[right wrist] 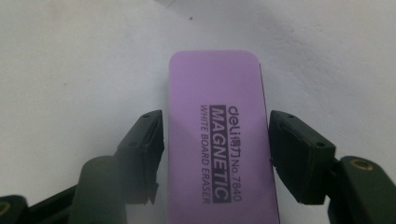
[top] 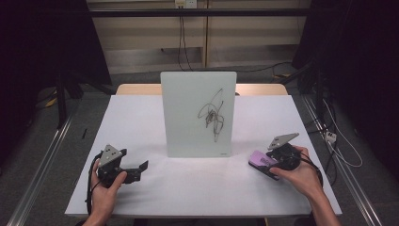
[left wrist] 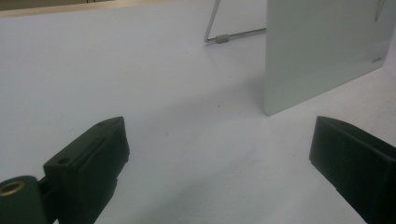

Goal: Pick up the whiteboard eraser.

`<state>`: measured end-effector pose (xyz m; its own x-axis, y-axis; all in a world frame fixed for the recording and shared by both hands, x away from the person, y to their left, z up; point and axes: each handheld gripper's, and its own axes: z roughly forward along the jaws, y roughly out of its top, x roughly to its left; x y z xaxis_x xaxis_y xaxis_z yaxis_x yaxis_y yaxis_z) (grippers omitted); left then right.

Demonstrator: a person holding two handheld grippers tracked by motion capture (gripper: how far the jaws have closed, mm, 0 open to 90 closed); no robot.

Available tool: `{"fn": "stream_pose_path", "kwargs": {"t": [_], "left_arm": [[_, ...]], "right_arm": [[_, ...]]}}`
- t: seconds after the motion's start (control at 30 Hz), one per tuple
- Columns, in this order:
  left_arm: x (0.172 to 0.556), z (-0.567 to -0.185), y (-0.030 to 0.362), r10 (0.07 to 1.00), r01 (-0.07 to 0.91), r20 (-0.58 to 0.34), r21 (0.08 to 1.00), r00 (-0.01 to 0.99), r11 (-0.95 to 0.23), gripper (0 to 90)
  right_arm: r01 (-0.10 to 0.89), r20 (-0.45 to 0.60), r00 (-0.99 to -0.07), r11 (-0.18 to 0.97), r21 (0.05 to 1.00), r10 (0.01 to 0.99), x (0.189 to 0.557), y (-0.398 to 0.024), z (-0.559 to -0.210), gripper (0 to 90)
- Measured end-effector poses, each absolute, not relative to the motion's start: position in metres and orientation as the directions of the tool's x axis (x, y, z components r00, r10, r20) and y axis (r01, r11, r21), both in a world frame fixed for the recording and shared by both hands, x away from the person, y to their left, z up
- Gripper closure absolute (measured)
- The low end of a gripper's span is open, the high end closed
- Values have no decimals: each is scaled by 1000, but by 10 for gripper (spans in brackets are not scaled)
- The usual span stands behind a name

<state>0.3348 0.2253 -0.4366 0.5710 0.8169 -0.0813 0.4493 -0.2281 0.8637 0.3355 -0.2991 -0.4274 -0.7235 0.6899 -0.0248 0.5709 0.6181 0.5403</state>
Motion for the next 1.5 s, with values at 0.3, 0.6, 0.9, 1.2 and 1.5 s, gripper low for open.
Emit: {"fn": "stream_pose_path", "kwargs": {"t": [0.3,0.6,0.9,1.2,1.5], "left_arm": [[335,-437,224,815,447,-75,863,574,-235,45],[335,-437,225,816,447,-75,864,573,-234,46],[336,-437,224,814,447,-76,863,576,-236,46],[339,-440,224,808,456,-86,857,583,-238,46],[338,-441,225,811,461,-91,856,578,-233,47]], "right_arm": [[561,-59,-734,652,510,677,334,-299,-428,388],[568,-67,-737,670,477,673,334,-298,-431,399],[587,-41,-722,643,492,690,334,-299,-428,405],[607,14,-686,560,564,728,333,-305,-422,406],[581,28,-665,494,646,746,331,-305,-415,407]]}}
